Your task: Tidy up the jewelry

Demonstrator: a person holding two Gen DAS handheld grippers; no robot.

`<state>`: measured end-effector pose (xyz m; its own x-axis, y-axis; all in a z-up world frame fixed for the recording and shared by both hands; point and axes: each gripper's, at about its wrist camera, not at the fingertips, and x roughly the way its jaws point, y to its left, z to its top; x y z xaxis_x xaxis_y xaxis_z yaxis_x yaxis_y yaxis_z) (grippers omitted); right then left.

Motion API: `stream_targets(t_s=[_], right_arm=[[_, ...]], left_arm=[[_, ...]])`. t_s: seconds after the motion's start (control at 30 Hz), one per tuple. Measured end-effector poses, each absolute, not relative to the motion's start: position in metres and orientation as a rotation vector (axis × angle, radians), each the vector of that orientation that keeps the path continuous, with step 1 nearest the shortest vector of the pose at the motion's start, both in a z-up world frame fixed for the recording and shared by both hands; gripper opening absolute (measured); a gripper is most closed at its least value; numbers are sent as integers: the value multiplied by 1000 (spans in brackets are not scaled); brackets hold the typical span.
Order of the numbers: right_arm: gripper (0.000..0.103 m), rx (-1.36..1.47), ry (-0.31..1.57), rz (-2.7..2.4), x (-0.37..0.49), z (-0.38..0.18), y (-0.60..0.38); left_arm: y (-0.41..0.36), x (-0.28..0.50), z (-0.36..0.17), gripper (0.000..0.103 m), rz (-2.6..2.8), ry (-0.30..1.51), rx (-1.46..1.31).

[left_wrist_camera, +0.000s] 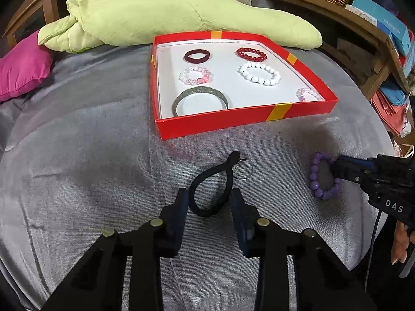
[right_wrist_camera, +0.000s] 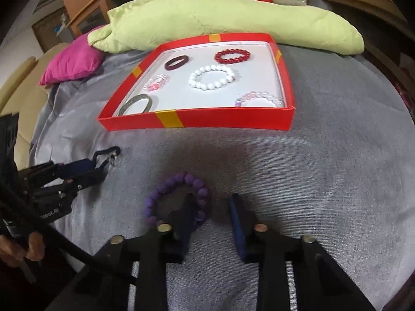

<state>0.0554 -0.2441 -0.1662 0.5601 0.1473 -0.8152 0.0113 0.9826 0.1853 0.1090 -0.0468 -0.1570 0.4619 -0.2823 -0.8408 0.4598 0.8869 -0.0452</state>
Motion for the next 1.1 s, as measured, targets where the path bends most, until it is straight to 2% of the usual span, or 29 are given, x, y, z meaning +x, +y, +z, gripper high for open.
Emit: stream_targets(t_s=[0.2,0.6,1.1], right_arm=[[11,170,969,96,54,-165,-241],[11,218,931,115,51,-158,-247],[13,250,983,111,55,-163,-250]], left_arm=[[-48,108,-154,32,-443,973,222],[-50,107,-151,32,-419,949,254],[-44,110,-154,34,-439,1001,208]])
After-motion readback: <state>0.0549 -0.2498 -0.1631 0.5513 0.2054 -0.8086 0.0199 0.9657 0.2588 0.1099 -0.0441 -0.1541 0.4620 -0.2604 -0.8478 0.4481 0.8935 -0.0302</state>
